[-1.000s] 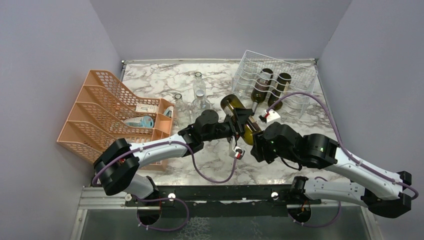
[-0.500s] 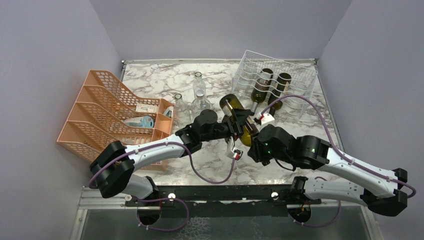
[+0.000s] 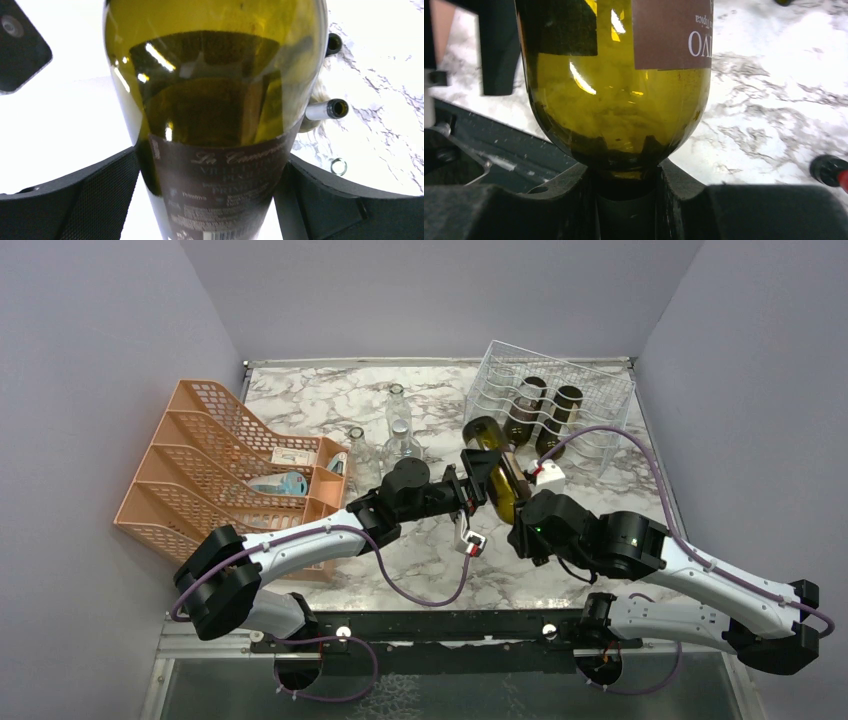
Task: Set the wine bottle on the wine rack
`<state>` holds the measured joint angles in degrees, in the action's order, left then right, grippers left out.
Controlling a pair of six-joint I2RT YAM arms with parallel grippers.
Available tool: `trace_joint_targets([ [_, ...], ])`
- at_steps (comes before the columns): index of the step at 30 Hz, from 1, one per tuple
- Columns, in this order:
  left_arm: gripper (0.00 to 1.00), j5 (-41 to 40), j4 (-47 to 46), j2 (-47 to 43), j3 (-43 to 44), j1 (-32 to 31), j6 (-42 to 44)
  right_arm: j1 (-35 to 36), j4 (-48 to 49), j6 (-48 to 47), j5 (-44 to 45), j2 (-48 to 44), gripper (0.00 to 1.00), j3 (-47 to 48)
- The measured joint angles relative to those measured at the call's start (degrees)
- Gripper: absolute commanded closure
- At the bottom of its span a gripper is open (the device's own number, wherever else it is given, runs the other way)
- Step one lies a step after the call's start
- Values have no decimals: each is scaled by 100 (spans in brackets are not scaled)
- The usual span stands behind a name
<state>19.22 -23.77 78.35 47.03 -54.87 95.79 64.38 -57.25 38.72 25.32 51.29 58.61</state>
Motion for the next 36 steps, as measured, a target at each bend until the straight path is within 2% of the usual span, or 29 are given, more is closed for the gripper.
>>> trace_joint_targets([
  [9,1,44,-155,-168,33,-2,-352,-11,-647,872,824,-380,99,17],
  [13,1,-33,-127,-186,260,-2,-1047,-11,-1113,1377,1001,-144,99,92],
  [17,1,-376,-140,-345,708,-2,-2164,-15,-1311,1676,1060,302,99,170],
  [21,1,-1067,-243,-562,1187,-2,-3353,-151,-1215,1613,1043,551,99,201],
  [24,1,-1613,-365,-710,1329,0,-4068,-601,-892,1263,903,610,99,199],
  [30,1,-2667,-581,-758,1176,0,-4896,-1801,103,479,435,745,99,-52],
  [36,1,-3230,-702,-883,730,0,-5580,-2094,514,326,365,1115,99,-452],
])
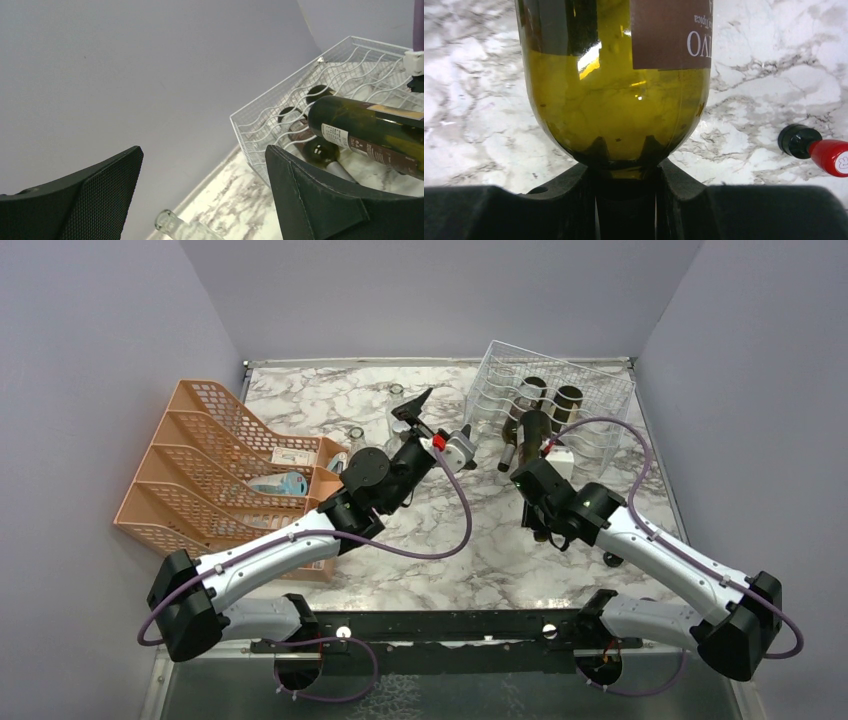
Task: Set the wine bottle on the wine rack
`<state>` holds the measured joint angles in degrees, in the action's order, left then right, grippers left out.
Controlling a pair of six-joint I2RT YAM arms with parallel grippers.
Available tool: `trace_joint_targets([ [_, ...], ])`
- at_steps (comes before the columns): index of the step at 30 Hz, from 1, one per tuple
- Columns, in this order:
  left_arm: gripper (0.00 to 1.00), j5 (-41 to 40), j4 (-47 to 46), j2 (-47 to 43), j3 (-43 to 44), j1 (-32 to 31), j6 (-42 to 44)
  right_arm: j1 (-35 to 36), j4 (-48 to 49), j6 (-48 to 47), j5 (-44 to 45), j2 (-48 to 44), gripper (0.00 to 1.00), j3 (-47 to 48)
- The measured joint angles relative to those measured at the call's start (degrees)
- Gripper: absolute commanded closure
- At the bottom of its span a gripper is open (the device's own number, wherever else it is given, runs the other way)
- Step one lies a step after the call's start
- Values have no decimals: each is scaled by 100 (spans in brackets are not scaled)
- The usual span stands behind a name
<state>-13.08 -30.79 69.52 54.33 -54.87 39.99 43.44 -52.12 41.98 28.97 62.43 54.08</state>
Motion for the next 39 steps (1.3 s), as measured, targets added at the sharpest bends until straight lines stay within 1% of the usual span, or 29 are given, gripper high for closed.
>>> trace_joint_targets([
  [5,1,-72,2,-354,-505,0,-605,-463,125,57,-83,0,99,-551],
  [11,1,66,0,-763,-901,0,-1034,-1078,170,173,-151,-61,99,-935],
  [19,1,216,-7,-870,-979,0,-1174,-1368,363,356,-260,-136,99,-1344],
  [27,1,304,2,-949,-1091,0,-1235,-1657,723,343,-468,-118,99,-1600],
  [34,1,343,13,-1040,-1099,0,-1353,-2000,1143,153,-619,203,99,-1604],
  [39,1,354,22,-1150,-1099,0,-1429,-2380,1609,-170,-702,562,99,-1587],
])
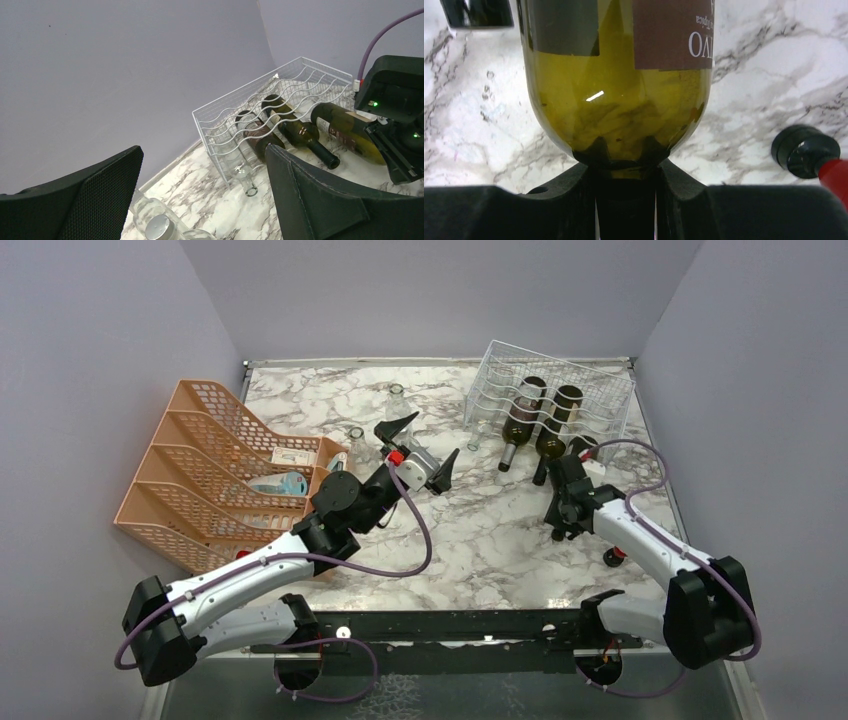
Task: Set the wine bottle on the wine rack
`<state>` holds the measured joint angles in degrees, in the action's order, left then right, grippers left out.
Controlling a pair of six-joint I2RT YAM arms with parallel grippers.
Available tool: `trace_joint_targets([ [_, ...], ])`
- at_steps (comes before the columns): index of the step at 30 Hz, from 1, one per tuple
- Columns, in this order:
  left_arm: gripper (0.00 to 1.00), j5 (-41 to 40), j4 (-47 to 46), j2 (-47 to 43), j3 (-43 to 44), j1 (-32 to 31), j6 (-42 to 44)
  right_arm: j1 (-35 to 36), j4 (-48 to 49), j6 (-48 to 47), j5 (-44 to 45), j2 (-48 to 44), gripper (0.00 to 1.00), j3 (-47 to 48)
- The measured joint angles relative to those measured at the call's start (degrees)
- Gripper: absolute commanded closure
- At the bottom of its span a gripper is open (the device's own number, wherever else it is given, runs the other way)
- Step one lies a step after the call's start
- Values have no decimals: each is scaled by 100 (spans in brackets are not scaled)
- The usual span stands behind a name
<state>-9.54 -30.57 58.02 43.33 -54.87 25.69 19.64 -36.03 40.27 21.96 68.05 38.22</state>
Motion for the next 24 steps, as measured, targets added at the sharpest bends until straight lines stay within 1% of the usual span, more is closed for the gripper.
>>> trace_joint_targets([
  [17,1,15,208,-284,-125,0,-212,-979,1823,-1176,-87,1261,99,225],
  [24,1,103,262,-448,-127,0,-409,-1300,2400,-1799,-295,1617,88,326],
])
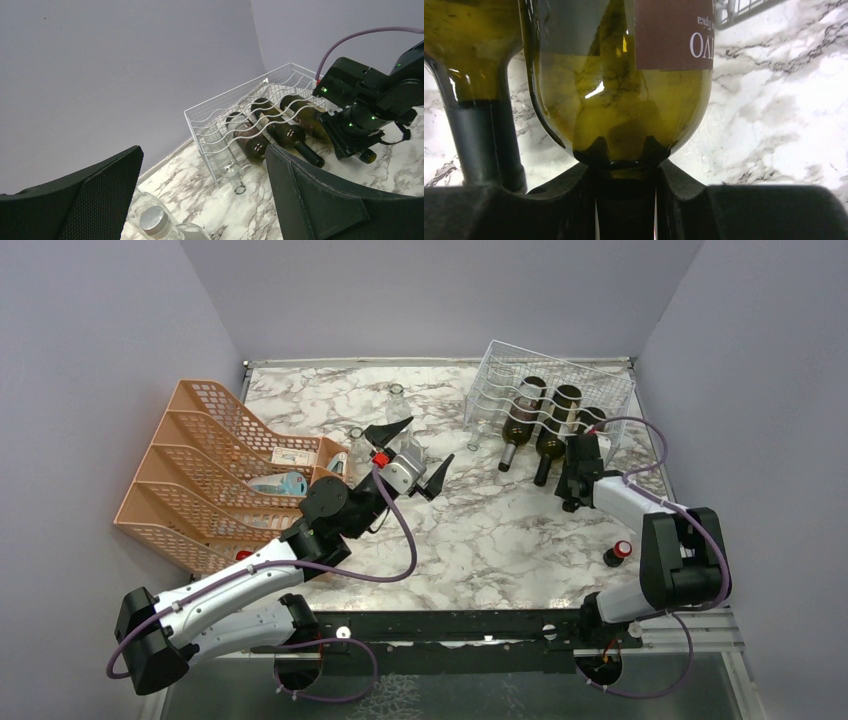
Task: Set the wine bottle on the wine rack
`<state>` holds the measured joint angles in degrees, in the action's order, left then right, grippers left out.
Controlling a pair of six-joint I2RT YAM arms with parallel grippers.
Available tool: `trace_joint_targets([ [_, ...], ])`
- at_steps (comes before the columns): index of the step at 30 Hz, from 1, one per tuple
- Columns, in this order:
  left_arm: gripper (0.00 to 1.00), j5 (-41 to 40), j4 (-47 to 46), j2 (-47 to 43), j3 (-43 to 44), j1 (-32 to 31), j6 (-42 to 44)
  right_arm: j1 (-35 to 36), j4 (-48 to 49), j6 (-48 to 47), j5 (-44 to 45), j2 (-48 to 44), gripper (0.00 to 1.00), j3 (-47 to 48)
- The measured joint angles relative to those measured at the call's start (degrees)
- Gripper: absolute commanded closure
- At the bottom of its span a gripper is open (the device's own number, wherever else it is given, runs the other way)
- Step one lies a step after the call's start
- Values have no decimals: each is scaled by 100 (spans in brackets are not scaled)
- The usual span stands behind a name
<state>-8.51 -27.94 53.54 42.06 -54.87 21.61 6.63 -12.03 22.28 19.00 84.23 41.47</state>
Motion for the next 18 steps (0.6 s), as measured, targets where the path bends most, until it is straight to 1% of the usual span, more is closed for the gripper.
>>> trace_joint_targets([
  [4,1,48,26,-9,0,0,-83,-68,122,-247,-4,125,82,122],
  [9,1,59,83,-31,0,0,-164,-153,136,-376,98,457,80,439],
  [12,1,59,87,-76,0,0,-210,-201,140,-402,136,595,76,518],
  [18,1,59,94,-131,2,0,-260,-247,131,-476,240,673,60,535],
])
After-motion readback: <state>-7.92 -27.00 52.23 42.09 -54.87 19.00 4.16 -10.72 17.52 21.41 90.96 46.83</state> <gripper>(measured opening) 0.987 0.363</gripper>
